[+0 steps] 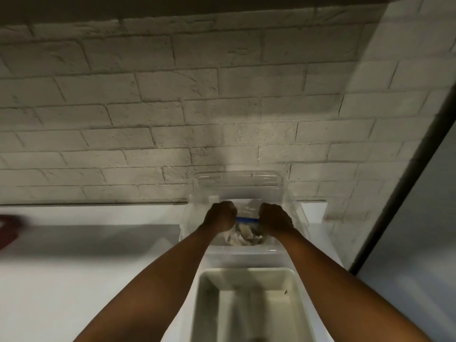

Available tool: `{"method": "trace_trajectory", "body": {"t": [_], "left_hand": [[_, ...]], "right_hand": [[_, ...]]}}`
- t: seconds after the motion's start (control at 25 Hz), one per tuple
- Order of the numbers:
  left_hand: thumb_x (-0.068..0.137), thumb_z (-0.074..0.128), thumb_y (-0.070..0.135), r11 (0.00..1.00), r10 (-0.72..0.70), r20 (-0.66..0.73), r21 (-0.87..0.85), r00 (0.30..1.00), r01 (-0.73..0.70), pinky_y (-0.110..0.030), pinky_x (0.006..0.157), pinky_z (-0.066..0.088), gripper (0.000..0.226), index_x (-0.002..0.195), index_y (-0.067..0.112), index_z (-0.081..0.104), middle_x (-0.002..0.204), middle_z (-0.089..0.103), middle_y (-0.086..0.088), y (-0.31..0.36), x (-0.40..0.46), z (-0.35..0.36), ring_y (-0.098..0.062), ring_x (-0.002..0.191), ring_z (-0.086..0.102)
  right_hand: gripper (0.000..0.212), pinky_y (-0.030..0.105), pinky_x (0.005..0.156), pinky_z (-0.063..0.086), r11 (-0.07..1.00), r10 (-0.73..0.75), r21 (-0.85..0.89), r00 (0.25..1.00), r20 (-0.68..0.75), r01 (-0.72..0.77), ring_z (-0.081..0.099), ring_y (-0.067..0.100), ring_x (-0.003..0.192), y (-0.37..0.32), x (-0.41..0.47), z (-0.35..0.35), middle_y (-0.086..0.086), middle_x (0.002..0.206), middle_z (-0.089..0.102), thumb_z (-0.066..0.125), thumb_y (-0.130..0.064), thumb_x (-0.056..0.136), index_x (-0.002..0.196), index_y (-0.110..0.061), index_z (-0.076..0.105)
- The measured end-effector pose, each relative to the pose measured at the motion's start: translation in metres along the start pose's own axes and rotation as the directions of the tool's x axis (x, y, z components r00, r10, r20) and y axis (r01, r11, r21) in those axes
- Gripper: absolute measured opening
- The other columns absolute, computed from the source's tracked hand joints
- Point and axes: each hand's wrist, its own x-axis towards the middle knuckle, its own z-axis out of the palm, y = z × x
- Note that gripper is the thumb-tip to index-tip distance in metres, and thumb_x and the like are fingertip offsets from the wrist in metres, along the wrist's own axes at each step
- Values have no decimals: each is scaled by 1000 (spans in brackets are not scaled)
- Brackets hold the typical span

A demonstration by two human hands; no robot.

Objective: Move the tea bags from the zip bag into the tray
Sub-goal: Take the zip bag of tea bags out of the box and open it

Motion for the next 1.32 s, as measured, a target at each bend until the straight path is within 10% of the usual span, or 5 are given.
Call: {"method": "trace_trajectory", "body": {"t": [0.4, 0.68, 1.04, 1.32], "left_hand": [[86, 66, 55, 906, -65, -363, -411, 929, -98, -22, 65, 50, 37, 106, 25, 66, 89, 69, 9, -17, -85, -130, -8, 77, 64], [86, 72, 44, 953, 147, -473, -168, 869, -253, -16, 65, 45, 29, 111, 32, 67, 83, 65, 14, -109, -200, -182, -2, 71, 60], [89, 56, 63, 998, 57, -616, 10, 786, -65, -27, 48, 45, 35, 92, 32, 74, 61, 65, 8, -241, -327, -118, -10, 51, 54], [86, 75, 29, 776, -316, -315, -629, 895, 52, -15, 67, 47, 7, 93, 30, 74, 78, 69, 19, -271, -387, -19, -5, 69, 61]], "right_hand": [[27, 34, 64, 53, 953, -206, 61, 782, -589, 297, 65, 28, 77, -90, -58, -69, 3, 104, 57, 42, -41, 98, 108, -24, 61], [43, 23, 52, 32, 824, -406, 1, 590, -698, 567, 49, 16, 55, -182, -104, -67, -6, 76, 51, 51, -48, 98, 73, -17, 67], [50, 28, 51, 33, 758, -567, -28, 636, -524, 652, 41, 13, 62, -280, -165, 37, -8, 57, 41, 51, -46, 97, 56, -19, 51], [31, 34, 78, 38, 870, -440, 78, 839, -322, 486, 53, 23, 90, -253, -211, 148, -5, 84, 62, 56, -45, 94, 75, -23, 66]]}}
